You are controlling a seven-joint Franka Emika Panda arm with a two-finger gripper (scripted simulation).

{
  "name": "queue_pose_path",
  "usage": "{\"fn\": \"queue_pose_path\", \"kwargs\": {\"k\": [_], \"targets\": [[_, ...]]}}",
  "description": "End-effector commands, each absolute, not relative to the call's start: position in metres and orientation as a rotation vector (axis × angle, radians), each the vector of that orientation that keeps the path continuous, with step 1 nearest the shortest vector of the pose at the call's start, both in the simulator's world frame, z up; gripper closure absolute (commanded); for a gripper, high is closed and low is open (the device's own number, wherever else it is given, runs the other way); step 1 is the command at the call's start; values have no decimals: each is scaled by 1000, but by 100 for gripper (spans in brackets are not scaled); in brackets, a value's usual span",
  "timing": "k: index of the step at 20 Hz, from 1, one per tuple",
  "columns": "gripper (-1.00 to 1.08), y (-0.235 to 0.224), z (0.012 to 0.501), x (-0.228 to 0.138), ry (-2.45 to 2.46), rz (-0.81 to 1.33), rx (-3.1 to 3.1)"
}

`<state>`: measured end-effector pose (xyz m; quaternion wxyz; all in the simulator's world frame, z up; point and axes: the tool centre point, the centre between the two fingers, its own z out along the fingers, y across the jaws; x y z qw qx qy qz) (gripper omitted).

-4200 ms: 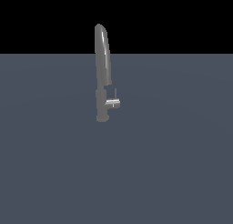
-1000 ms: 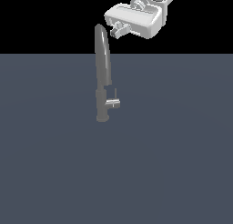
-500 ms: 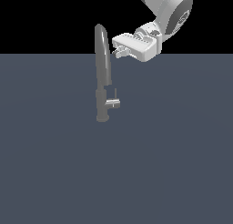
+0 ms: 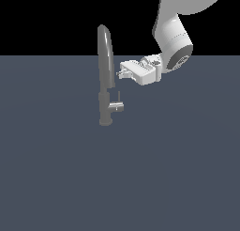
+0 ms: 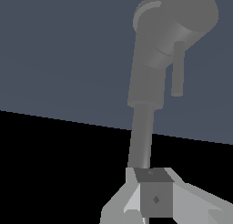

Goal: Turn on the faucet by rotating a designated handle.

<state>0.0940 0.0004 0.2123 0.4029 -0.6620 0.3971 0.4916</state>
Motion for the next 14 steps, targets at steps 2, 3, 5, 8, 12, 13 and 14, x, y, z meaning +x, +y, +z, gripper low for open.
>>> {"fn": "queue_pose_path", "kwargs": {"k": [2,3,5,8,12,13,14], "targets": [[108,2,188,102,1037,1282,-1571],[108,3,182,103,1045,1292,-1545],[108,4,171,106,1060,1309,-1498],[108,6,156,110,1079,1329,-1439],[108,9,142,112,1095,1347,-1384],[108,9,140,112,1098,1350,-1375],[108,10,138,113,1100,1352,-1368]]}}
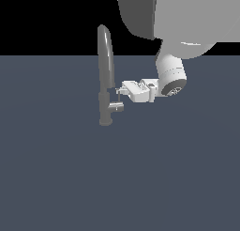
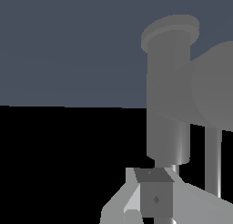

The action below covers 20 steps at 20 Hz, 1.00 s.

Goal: Turn on the faucet by rotating a designated handle.

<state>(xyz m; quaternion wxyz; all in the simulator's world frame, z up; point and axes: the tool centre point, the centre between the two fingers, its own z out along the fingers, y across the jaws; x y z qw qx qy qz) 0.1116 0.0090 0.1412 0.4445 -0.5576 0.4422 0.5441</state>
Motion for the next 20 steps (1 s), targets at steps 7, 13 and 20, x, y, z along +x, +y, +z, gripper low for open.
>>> {"fn": "queue_pose_path", "kwargs": {"k": [7,13,20], "targets": [[108,11,136,113,1102,1355,-1359],[108,9,139,105,1102,1355,-1359],[108,7,144,94,1102,1355,-1359]]}}
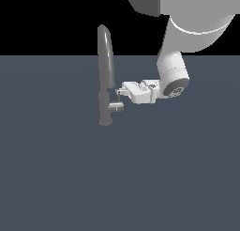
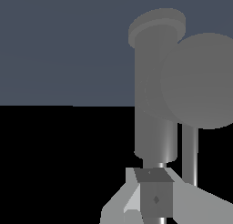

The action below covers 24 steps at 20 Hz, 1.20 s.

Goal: Turn on the faucet by rotating a designated handle.

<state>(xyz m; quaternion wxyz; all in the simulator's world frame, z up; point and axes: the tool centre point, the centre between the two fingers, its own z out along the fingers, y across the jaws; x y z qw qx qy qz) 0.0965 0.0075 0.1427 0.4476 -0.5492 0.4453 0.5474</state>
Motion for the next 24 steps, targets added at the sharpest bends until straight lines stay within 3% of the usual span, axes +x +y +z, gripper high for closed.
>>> {"fn": "queue_pose_path", "kwargs": {"k": [1,24], "targets": [[108,7,144,92,1102,1355,-1359],[108,0,146,59,1099,1344,-1363]]}}
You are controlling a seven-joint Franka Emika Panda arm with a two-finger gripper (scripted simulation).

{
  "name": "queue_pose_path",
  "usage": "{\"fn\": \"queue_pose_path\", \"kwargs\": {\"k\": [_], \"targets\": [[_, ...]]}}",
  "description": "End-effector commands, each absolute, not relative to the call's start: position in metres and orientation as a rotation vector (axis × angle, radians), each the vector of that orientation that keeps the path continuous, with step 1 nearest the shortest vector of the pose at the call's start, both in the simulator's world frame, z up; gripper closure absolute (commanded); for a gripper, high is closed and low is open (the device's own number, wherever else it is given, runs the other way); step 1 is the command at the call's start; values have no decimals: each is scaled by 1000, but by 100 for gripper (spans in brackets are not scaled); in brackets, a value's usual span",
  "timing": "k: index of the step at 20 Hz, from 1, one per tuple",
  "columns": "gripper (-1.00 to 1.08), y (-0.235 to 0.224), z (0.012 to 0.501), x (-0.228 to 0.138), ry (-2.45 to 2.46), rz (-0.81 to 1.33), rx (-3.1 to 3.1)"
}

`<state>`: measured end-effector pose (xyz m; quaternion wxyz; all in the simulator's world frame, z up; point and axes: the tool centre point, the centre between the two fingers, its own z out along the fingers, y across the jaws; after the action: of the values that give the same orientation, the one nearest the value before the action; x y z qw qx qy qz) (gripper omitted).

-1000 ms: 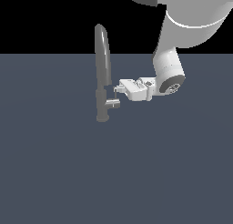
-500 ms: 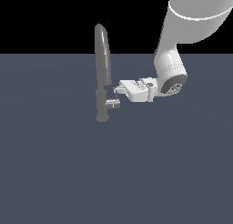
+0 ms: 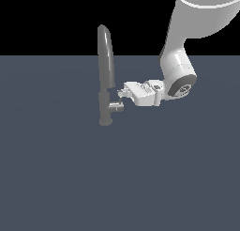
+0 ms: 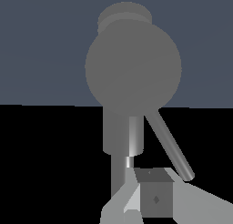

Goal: Turn on the faucet by rotating a designated handle.

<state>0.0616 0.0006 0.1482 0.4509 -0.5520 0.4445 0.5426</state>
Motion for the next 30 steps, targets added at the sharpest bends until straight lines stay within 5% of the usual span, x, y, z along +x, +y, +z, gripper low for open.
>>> {"fn": "queue_pose_path", "kwargs": {"k": [1,18,20,28,30], "targets": [[108,-1,145,56,1100,1344,-1363],[108,-10,98,12,1102,1354,-1360],[108,-7,121,24,1075,1332,-1378],[108,-9,68,14,1101,1353,-1360],[108,-7,93,23,1068,1332,-1379]]}}
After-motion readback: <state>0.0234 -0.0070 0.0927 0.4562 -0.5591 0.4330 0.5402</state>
